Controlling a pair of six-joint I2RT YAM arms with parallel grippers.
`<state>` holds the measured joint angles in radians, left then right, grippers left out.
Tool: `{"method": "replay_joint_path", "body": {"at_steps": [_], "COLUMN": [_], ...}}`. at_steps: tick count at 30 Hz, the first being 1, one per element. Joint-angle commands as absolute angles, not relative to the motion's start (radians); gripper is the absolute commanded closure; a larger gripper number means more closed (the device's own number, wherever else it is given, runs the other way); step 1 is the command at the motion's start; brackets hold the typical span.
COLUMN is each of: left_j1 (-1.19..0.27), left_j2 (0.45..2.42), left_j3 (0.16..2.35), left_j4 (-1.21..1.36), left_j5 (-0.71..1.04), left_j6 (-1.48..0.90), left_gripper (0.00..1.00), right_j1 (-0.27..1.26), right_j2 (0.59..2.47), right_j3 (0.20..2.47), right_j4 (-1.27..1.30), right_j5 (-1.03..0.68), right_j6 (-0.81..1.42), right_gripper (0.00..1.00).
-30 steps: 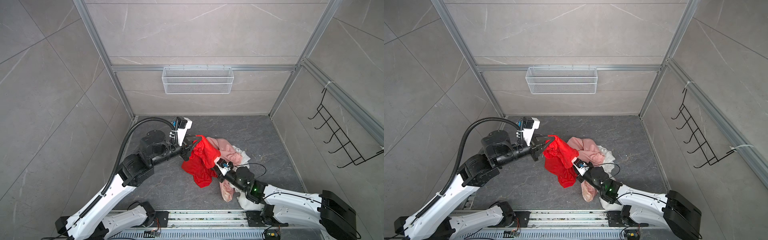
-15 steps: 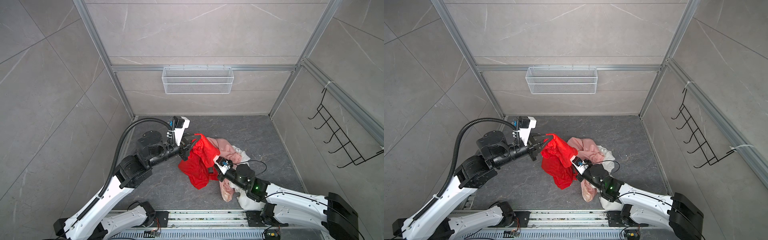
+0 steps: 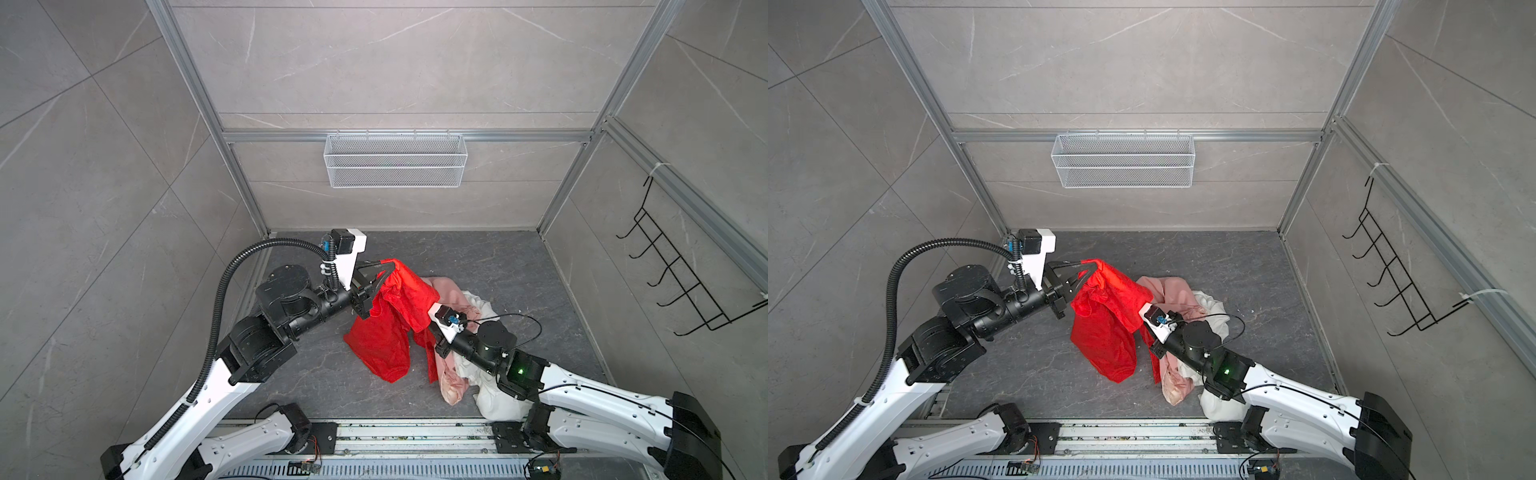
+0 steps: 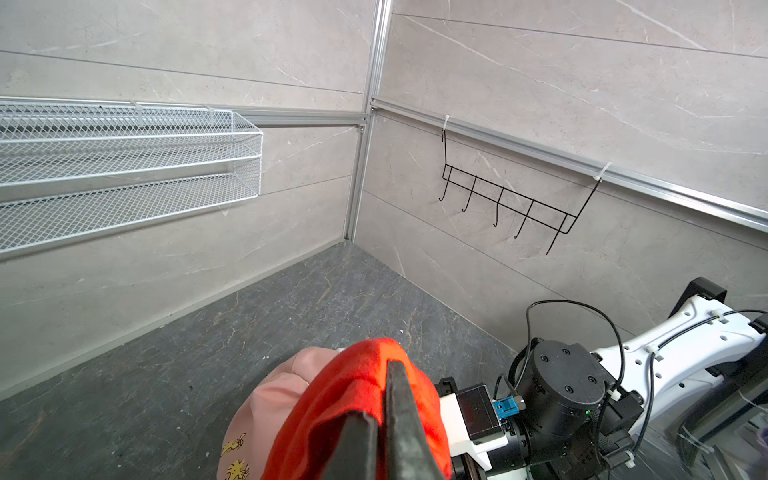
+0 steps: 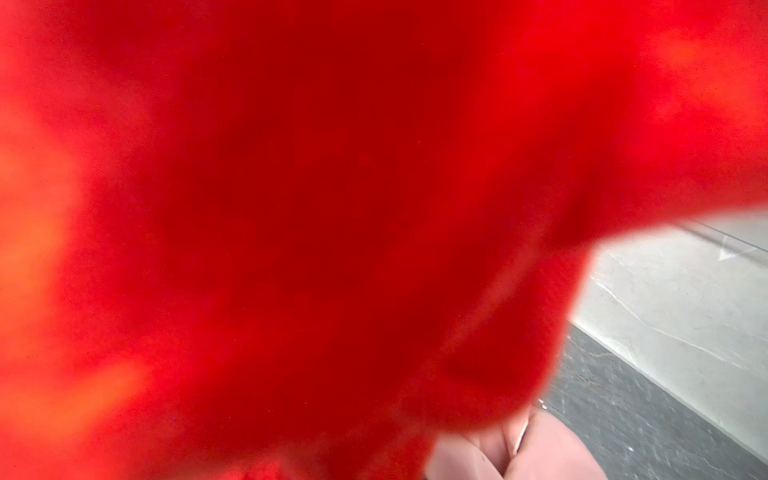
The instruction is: Pick out a specific cloth from the pile
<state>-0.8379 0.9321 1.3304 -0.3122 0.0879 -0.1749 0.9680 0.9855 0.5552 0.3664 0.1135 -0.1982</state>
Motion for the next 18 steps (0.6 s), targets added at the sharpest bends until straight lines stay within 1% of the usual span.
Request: {"method": "replay_joint_path", "body": {"at_steps": [1, 18], "left_j1": [-0.838, -0.839], "left_j2": [0.909, 0.885], "left_j3": [1.351, 1.341], "left_j4": [-0.232, -0.257], "left_j5": [0.057, -0.013], "left_j6": [-0.167, -0.135], "left_gripper": [1.0, 1.0], "right_j1": [0.973, 0.973], "right_j2": [0.953, 0.897], "right_j3": [0.617, 0.794], "right_j4": [0.362, 0.248], "right_j5": [0.092, 0.067], "right_j6": [-0.176, -0.143], "right_gripper": [0.97, 1.0]}}
